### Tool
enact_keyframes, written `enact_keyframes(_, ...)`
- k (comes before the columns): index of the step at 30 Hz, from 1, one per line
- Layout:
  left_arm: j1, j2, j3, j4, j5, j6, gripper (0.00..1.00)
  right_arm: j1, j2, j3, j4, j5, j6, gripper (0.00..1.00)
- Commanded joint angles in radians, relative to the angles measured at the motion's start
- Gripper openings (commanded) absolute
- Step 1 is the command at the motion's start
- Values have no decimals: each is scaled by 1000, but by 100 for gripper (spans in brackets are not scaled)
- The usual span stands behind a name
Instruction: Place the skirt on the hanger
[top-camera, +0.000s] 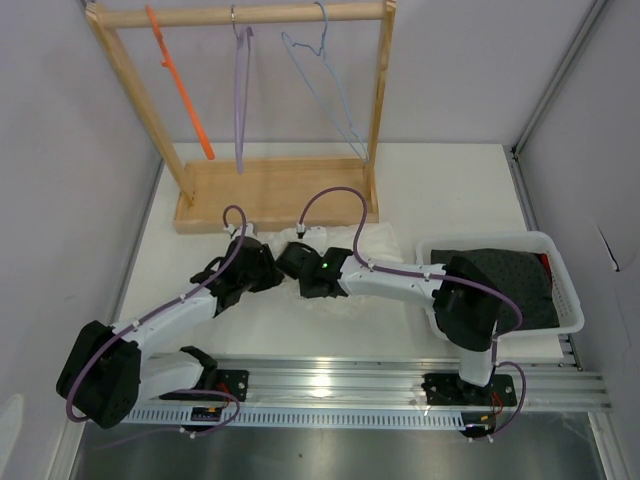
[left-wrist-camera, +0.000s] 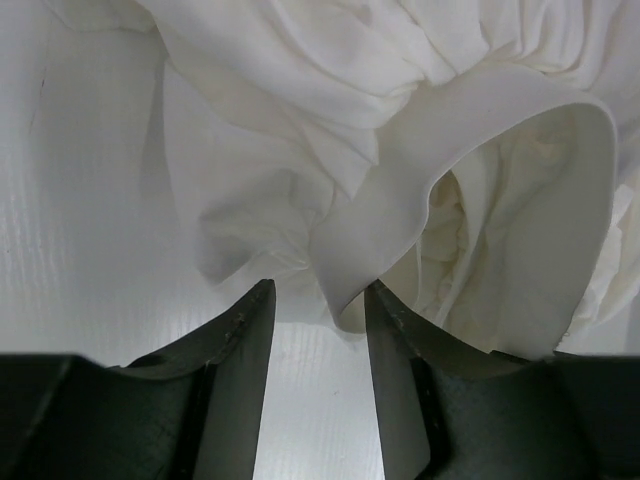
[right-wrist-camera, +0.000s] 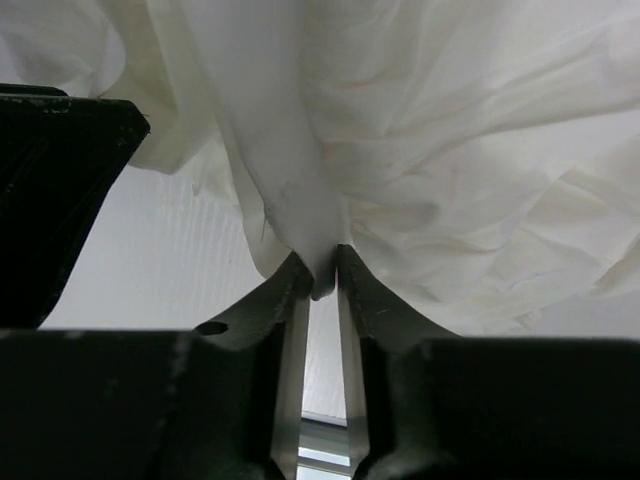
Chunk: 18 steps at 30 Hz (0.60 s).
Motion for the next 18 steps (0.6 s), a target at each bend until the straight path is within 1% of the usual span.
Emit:
enact_keyframes(1,-12,23,22,50,-33,-8,43,-11,10,0,4,49,12,17)
enact_keyframes(2,-12,29,23,42,-37,-4,40,-12,4,0,-7,53,14,11)
enact_keyframes(4,-12,31,32,27,-57,13,36,-12,-9,0,-22,78,14,6)
enact_keyframes(5,-12,23,43,10,-63,18,29,-15,-16,0,-39,89,13,1)
enact_keyframes(7,-10,10,59,-8,-71,38,19,-21,-45,0,-54,113,8,0)
enact_keyframes(8,-12,-9,72,-30,-78,44,10,-26,-56,1,-68,121,2,0)
enact_keyframes(10,-12,-27,97,-62,-88,61,0,-32,-90,4,-83,141,-4,0)
enact_keyframes(14,-12,-84,155,-154,-124,96,0,-41,-150,29,-154,196,-21,0)
enact_keyframes(18,-10,-150,261,-261,-172,134,0,-58,-223,52,-220,268,-35,0)
